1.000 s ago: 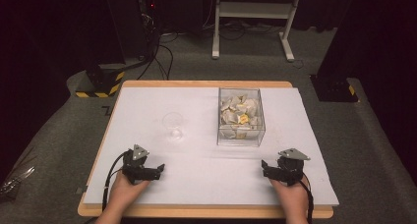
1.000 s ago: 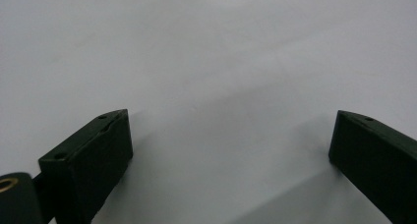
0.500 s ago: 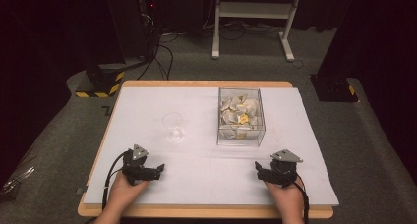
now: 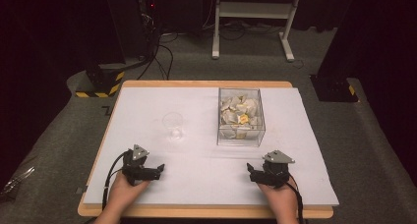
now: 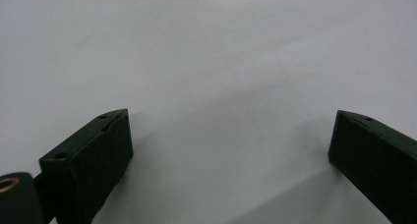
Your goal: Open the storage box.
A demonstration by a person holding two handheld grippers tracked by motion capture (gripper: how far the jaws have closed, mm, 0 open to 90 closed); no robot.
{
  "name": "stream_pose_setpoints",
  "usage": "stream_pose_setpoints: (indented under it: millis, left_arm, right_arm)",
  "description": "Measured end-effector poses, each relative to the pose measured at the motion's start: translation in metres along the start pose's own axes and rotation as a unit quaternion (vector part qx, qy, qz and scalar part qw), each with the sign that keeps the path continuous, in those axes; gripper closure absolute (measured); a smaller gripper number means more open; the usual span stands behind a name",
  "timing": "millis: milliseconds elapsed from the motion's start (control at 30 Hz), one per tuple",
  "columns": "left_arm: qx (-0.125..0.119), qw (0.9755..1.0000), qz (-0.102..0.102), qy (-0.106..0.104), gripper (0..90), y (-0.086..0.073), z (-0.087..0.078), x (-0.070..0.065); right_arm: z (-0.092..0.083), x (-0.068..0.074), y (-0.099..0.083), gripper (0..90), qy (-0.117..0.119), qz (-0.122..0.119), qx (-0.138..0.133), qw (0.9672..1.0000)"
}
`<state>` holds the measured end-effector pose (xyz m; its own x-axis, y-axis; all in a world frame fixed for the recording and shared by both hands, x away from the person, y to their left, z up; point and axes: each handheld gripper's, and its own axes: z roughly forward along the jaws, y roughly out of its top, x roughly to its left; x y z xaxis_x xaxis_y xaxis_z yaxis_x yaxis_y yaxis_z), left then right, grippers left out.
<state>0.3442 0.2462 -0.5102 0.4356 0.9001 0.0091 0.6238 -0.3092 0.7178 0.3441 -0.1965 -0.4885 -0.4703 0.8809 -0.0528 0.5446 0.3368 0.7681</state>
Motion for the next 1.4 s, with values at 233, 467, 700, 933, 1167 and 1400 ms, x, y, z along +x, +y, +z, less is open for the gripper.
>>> stream_pose_setpoints:
  millis: [233, 467, 700, 933, 1167, 1400]
  left_arm:
    - [0.001, 1.0, 0.0, -0.001, 3.3, 0.0, 0.0, 0.0]
    - [0.0, 1.0, 0.0, 0.0, 3.5, 0.0, 0.0, 0.0]
    - [0.0, 1.0, 0.001, 0.0, 3.6, 0.0, 0.0, 0.0]
    - [0.0, 1.0, 0.001, 0.0, 3.6, 0.0, 0.0, 0.0]
    - [0.0, 1.0, 0.001, 0.0, 3.6, 0.0, 0.0, 0.0]
    - [0.0, 1.0, 0.001, 0.0, 3.6, 0.0, 0.0, 0.0]
  right_arm:
    - [0.004, 0.006, 0.001, 14.7, 0.013, -0.005, 0.002, 0.9999]
    - [0.005, 0.012, 0.003, 17.3, 0.027, -0.013, -0.002, 0.9996]
    - [0.005, 0.013, 0.004, 19.5, 0.039, -0.014, -0.008, 0.9991]
    - [0.003, 0.017, 0.012, 19.1, 0.04, -0.012, -0.025, 0.9988]
    - [0.006, 0.019, 0.021, 19.8, 0.047, -0.012, -0.03, 0.9984]
    - [0.006, 0.016, 0.03, 21.4, 0.044, 0.002, -0.036, 0.9984]
